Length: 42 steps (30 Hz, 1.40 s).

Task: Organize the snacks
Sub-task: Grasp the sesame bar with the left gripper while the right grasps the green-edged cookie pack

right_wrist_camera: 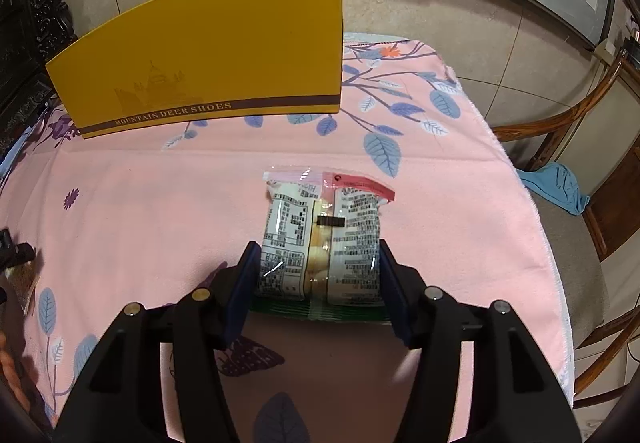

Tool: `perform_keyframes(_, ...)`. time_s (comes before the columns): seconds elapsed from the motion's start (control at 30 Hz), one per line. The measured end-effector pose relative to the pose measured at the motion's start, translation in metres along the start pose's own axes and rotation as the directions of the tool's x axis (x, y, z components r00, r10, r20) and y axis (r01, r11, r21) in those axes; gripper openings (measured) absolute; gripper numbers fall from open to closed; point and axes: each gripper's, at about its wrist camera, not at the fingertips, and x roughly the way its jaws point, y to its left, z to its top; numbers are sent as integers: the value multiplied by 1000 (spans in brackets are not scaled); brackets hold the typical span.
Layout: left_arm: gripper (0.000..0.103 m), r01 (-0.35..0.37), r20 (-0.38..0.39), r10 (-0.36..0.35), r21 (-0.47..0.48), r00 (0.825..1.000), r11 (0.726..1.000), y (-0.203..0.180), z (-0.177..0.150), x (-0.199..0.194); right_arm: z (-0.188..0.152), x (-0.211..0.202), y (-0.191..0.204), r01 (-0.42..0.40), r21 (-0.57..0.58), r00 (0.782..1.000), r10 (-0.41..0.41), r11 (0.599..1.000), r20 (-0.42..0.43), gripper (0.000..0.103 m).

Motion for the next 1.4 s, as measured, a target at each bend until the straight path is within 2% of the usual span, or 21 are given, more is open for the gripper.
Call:
perform_keyframes(0.17, 97, 6, 20, -8, 99, 1000, 995, -2, -9, -4, 0, 0, 0, 0, -1, 1000, 0, 1000, 0, 60)
perform_keyframes(0.23, 89, 29, 32, -34, 156, 999, 987, -4, -11, -6, 0, 0, 0, -1, 0, 1000, 1, 1000, 0, 60)
perform_keyframes(0.3, 75, 74, 44, -87, 245, 995, 967, -9, -13, -9, 0, 0, 0, -2, 0, 1000, 2, 1000, -1, 61)
perform_keyframes(0.37, 67, 115, 51, -142, 351, 989, 929, -13, -15, -11, 0, 0, 1, -2, -1, 1000, 2, 1000, -1, 61)
perform_keyframes(0.43, 67, 143, 45, -175, 395, 984, 908, -11, -15, -11, 0, 0, 1, -4, -1, 1000, 4, 1000, -1, 62)
perform_keyframes(0.53, 69, 162, 32, -191, 405, 981, 900, -6, -11, -8, 0, 0, 2, -6, -1, 1000, 6, 1000, -2, 63)
perform_keyframes(0.63, 71, 149, 48, -181, 382, 982, 912, -5, -13, -7, 0, 0, 2, -7, -2, 1000, 7, 1000, -2, 63)
perform_keyframes(0.87, 73, 81, 79, -104, 256, 991, 963, -9, -18, -9, 0, 0, 3, -6, -4, 1000, 6, 1000, -3, 63)
perform_keyframes(0.97, 72, 63, 74, -81, 224, 994, 973, -11, -17, -8, 0, 0, 3, -2, -7, 1000, 2, 1000, -5, 61)
perform_keyframes(1.1, 61, 52, 62, -65, 197, 996, 979, -15, -16, -9, 0, -1, 2, 0, -13, 1000, 0, 1000, -3, 58)
perform_keyframes(1.17, 62, 36, 55, -45, 143, 997, 989, -16, -15, -8, 0, -1, 3, 5, -18, 1000, -5, 1000, -6, 58)
perform_keyframes(1.23, 67, 29, 50, -35, 116, 998, 993, -17, -12, -5, 2, 0, 2, 1, -12, 1000, -1, 1000, -18, 60)
perform_keyframes(1.27, 71, 27, 43, -32, 110, 999, 994, -21, -11, -4, 3, 0, 1, -5, -9, 1000, 4, 1000, -30, 60)
perform_keyframes(1.4, 72, 23, 51, -28, 101, 998, 995, -23, -10, -2, 7, 3, 1, -6, 3, 999, 6, 1000, -52, 61)
